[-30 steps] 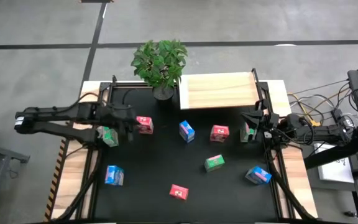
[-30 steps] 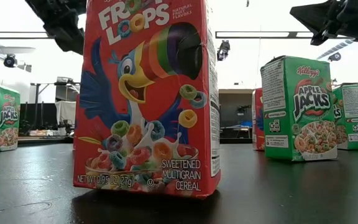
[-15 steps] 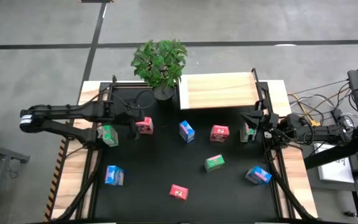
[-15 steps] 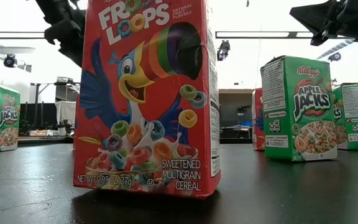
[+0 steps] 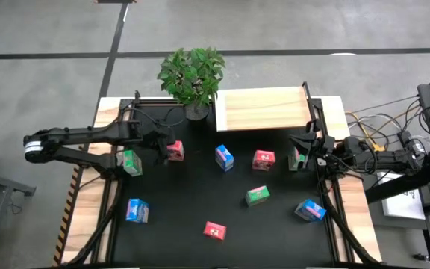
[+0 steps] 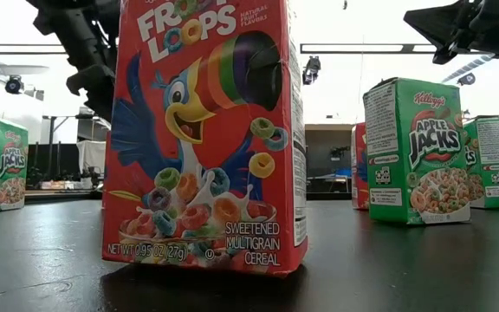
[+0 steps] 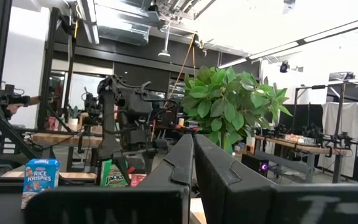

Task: Stack cereal on shelf
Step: Put the top left red cereal box on the shelf

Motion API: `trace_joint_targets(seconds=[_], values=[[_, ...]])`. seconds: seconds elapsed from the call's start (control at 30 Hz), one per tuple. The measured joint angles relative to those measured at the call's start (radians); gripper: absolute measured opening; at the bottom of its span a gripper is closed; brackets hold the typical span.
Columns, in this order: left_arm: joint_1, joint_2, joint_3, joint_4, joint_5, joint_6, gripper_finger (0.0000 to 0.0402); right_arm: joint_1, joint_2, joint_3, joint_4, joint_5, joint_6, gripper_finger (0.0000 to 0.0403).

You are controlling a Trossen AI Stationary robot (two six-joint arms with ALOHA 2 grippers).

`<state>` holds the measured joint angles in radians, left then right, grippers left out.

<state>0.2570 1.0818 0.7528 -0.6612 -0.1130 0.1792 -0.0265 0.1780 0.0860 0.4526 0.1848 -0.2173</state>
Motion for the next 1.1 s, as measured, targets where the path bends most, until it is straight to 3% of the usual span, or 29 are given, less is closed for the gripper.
trace_joint_targets(seconds=[0.5,0.87,1.1], values=[[0.032,-0.002,0.004,0.013,0.001,-0.022,0.0233,0.0,0.0,0.0,0.0,0.0,0.0,0.0009],[0.038,0.004,-0.01,0.009,0.078,-0.06,0.0234,0.0,0.0,0.0,0.0,-0.001,0.0,0.0009],[0.037,0.035,-0.041,0.027,0.078,0.002,0.023,0.0,0.0,0.0,0.0,-0.002,0.002,0.0009]])
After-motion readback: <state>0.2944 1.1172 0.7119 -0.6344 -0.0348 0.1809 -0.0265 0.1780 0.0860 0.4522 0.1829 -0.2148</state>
